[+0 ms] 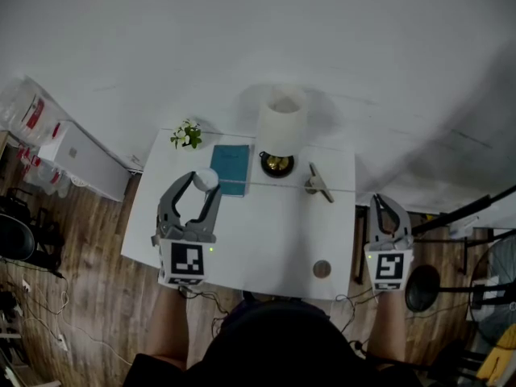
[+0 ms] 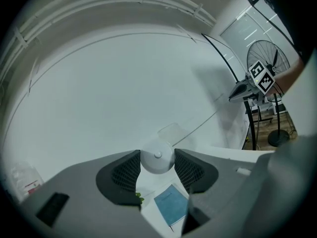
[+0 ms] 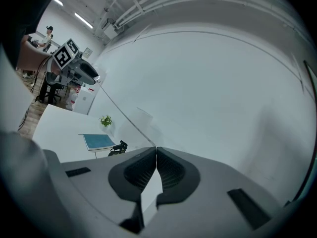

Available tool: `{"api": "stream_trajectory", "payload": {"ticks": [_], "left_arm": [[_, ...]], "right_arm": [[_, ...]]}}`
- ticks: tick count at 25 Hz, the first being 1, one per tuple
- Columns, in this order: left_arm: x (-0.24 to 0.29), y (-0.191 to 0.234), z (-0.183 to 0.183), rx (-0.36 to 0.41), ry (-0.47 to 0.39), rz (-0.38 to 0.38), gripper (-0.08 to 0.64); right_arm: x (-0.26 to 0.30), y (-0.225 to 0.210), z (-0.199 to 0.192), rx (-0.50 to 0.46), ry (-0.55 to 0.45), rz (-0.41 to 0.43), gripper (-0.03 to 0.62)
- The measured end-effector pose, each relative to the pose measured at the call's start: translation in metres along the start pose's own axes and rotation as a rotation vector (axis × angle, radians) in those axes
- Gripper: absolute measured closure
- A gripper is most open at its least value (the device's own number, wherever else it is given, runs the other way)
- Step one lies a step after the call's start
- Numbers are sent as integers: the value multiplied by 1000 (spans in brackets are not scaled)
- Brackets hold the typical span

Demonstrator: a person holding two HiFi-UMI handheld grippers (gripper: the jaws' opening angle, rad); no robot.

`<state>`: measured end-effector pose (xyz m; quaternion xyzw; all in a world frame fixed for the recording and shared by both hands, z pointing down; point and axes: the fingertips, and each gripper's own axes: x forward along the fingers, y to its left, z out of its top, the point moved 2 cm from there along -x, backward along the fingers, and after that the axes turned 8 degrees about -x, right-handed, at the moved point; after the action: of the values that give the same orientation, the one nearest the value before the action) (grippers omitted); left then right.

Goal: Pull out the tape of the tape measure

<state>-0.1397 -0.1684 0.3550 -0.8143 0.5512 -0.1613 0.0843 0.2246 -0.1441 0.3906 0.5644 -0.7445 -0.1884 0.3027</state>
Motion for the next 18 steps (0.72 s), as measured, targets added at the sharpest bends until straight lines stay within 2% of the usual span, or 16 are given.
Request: {"api": "stream_trajectory", "payload": {"ticks": [18], "left_arm": [[1, 0, -13, 6, 22, 0, 347]], "right_arm": [[-2, -9, -21, -1, 59, -29, 583]]}}
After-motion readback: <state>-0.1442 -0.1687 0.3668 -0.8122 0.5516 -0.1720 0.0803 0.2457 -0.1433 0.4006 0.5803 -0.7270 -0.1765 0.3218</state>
